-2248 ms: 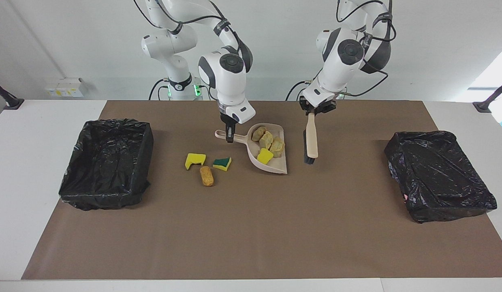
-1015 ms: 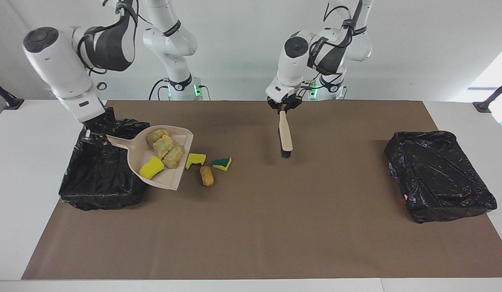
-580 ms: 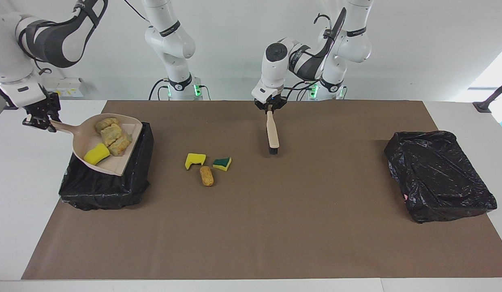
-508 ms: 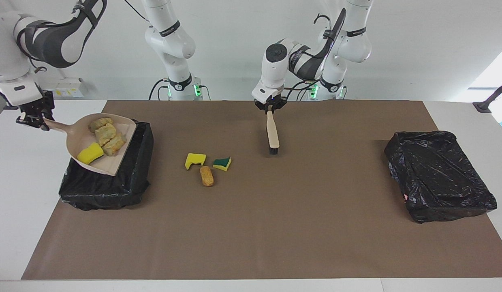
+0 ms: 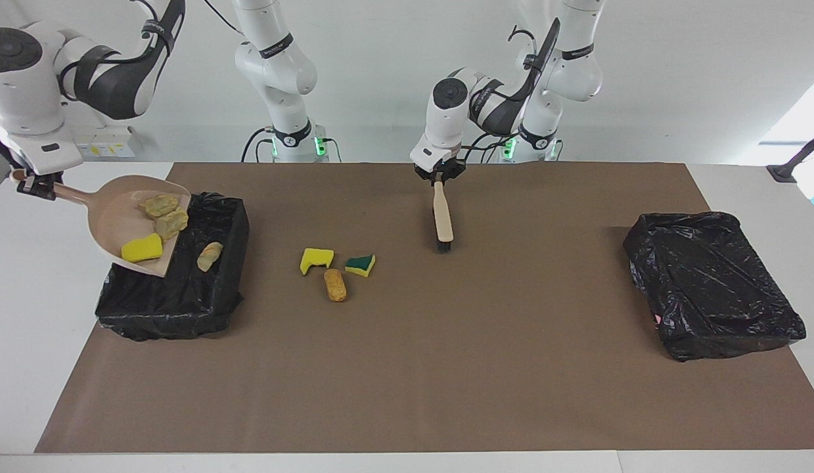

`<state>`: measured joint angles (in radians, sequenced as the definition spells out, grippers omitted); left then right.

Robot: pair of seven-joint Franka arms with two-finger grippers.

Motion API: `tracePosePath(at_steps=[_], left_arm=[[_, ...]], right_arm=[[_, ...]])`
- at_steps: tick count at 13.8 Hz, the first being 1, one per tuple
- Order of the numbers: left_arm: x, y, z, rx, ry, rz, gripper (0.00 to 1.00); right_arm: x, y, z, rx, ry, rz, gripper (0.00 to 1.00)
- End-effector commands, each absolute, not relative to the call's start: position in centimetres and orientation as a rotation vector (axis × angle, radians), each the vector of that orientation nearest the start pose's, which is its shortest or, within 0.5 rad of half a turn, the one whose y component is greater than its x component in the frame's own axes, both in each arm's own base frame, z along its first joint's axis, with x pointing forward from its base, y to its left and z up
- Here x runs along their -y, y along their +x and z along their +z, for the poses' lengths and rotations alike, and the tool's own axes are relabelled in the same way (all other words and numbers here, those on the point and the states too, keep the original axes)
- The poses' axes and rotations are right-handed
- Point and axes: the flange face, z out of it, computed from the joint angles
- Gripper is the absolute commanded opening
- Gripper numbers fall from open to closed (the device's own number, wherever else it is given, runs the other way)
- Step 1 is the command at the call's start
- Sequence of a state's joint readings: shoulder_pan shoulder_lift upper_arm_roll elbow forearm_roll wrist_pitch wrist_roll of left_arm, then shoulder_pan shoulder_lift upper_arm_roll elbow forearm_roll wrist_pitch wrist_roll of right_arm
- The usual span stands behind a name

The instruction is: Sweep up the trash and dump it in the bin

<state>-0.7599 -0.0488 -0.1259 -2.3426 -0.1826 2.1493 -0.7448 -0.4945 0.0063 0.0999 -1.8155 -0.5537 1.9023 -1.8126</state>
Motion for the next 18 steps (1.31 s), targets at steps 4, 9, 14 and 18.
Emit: tracePosePath(at_steps=[4,9,14,18], left_arm=[[37.5,30.0,32.5,-0.042,-3.135,0.314,0.33],[36.0,33.0,34.5,0.055,-3.156,0.304,1.0],[31.6,38.8,37.9,0.204,-3.177,0.233,1.0],[24.2,43.8,42.0,0.234,-3.176,0.176,1.0]], right_arm=[[25.7,50.3,55.2,-1.928,1.892,-0.712,0.0],[24.5,51.2,58.2,-1.889,1.757,-0.752,0.0],[21.1,52.0,59.1,-1.856,1.843,-0.694,0.0],[16.0,52.1,57.7,-1.825,2.108,-0.577,0.0]])
